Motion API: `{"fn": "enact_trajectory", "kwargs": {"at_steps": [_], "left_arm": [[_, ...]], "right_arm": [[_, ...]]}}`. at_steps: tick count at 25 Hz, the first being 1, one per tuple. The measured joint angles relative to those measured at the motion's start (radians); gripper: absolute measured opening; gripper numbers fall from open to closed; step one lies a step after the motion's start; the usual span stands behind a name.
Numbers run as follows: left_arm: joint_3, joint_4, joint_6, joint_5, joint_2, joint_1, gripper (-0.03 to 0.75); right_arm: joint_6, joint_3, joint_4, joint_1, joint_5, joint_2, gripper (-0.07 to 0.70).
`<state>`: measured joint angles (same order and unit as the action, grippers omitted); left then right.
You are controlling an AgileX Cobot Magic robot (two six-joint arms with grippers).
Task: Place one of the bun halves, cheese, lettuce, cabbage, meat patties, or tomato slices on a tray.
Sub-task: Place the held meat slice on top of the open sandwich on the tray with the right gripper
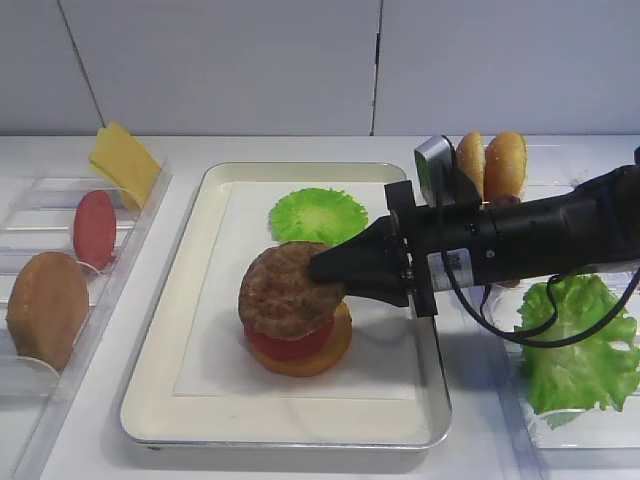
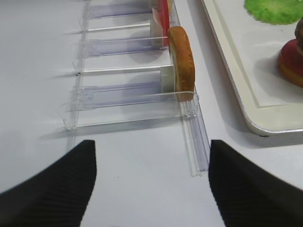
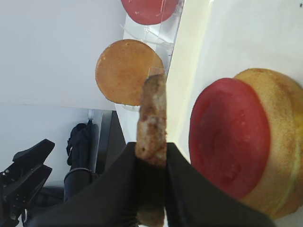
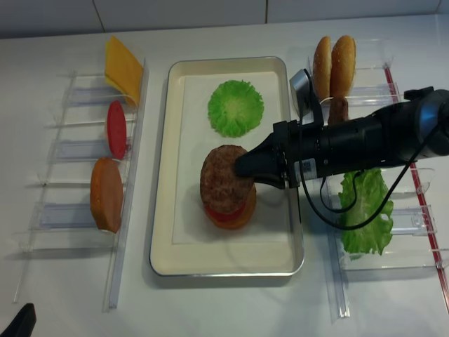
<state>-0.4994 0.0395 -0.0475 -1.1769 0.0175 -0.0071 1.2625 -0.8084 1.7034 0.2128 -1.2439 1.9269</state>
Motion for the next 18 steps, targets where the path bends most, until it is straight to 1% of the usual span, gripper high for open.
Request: {"fn": "enact_trajectory", "kwargs": {"at_steps": [9,12,18], "left_arm": [[0.0,0.0,0.0,0.0,0.0,0.0,0.473],[0.0,0.0,0.0,0.0,0.0,0.0,0.473],[0.0,0.0,0.0,0.0,0.0,0.0,0.473]], "right_arm": [[-0.004,0.0,0.003,0.0,0.002,-0.002,0.16],[-0.025,0.0,-0.011,0.0,0.026,-0.023,0.16],[-0.079,0.004,-0.081,-0.006,0.111,-0.058,0.16]]}}
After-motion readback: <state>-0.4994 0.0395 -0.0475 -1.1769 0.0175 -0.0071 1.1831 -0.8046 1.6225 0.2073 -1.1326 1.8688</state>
